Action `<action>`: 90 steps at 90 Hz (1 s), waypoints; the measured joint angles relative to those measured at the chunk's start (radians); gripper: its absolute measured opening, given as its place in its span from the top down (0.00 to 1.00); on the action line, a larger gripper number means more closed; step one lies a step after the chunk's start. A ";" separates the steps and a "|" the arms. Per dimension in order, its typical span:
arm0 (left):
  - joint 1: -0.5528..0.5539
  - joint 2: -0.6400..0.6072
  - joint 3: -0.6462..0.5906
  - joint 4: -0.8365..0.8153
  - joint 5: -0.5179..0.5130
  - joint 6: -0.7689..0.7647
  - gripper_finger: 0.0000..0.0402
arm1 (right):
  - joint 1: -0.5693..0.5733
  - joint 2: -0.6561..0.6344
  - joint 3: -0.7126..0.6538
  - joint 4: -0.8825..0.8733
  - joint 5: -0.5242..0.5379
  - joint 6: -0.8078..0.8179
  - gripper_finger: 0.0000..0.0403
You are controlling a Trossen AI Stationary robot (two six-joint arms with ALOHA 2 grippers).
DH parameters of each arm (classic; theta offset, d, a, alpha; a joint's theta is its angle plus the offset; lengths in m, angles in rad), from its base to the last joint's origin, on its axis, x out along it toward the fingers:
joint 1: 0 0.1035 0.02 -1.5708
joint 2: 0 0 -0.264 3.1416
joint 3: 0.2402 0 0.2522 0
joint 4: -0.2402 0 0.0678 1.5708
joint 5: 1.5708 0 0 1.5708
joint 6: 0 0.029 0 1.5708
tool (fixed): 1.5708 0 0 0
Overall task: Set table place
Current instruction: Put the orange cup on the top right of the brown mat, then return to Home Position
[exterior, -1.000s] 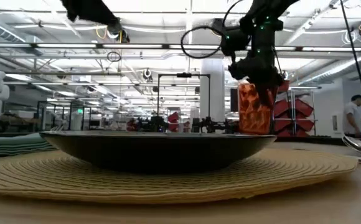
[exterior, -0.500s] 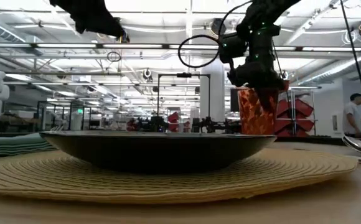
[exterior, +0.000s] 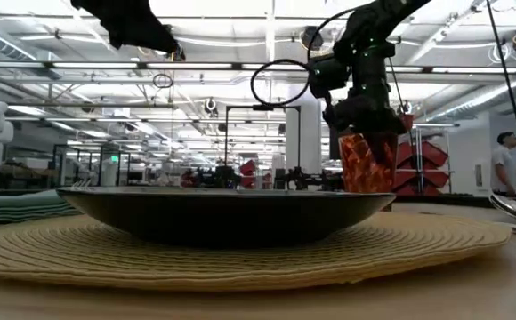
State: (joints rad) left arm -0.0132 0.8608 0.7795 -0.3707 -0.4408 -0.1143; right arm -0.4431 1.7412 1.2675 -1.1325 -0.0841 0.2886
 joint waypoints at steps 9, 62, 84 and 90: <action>0.000 0.000 0.000 -0.003 0.000 0.002 0.78 | 0.000 -0.001 0.029 -0.001 0.000 0.007 0.92; 0.000 0.000 0.000 -0.006 0.000 0.024 0.78 | 0.000 -0.002 0.288 -0.229 -0.021 0.011 0.57; -0.001 0.000 0.001 -0.005 0.012 0.017 0.78 | 0.048 -0.052 0.428 -0.431 0.007 -0.032 0.54; -0.004 -0.001 0.001 -0.005 0.014 0.017 0.78 | 0.087 -0.111 0.427 -0.439 0.004 -0.046 0.55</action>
State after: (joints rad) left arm -0.0175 0.8601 0.7803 -0.3759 -0.4267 -0.0975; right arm -0.3559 1.6306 1.6947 -1.5714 -0.0803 0.2425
